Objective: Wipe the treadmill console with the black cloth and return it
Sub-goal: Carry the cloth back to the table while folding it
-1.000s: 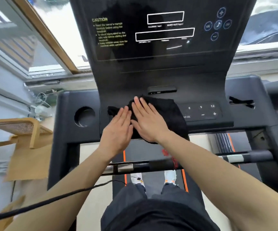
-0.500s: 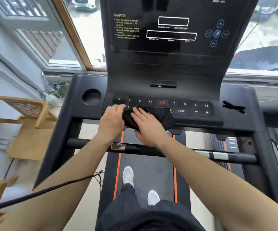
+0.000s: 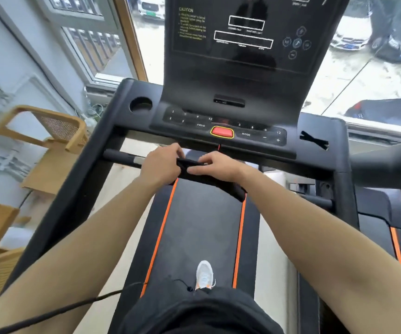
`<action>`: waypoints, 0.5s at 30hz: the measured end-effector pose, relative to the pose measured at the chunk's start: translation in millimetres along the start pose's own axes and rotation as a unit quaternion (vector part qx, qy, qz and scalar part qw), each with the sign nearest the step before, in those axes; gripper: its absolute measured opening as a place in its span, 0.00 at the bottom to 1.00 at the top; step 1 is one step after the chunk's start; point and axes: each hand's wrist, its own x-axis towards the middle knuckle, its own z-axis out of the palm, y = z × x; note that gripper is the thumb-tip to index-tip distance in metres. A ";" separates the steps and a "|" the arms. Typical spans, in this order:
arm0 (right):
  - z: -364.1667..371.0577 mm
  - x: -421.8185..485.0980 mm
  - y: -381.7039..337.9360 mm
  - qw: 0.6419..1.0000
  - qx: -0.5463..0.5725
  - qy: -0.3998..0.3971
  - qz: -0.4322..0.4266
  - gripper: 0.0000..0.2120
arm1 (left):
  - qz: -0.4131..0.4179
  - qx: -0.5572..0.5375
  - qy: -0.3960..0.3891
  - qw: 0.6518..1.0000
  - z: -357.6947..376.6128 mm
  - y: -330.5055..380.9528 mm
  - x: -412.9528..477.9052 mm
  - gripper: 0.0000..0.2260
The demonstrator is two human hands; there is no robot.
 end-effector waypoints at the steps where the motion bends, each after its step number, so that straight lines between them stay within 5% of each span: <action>1: 7.7 -4.7 -6.9 1.000 0.026 -0.019 0.002 0.17 | -0.011 -0.002 -0.012 1.000 -3.3 -8.9 -12.5 0.12; 4: 43.9 -10.9 -29.3 0.995 0.059 -0.071 0.023 0.15 | -0.035 -0.017 -0.050 0.998 -13.7 -43.2 -58.7 0.08; 8: 118.6 -11.0 -72.3 0.982 -0.066 -0.176 -0.018 0.11 | -0.109 -0.064 -0.106 0.986 -27.2 -103.6 -144.3 0.15; 11: 185.2 -19.8 -110.4 0.954 -0.165 -0.245 -0.051 0.09 | -0.178 -0.094 -0.186 0.962 -32.9 -152.0 -224.2 0.23; 15: 283.1 -36.7 -157.6 0.896 -0.262 -0.344 -0.098 0.07 | -0.281 -0.207 -0.224 0.910 -31.0 -204.0 -334.3 0.20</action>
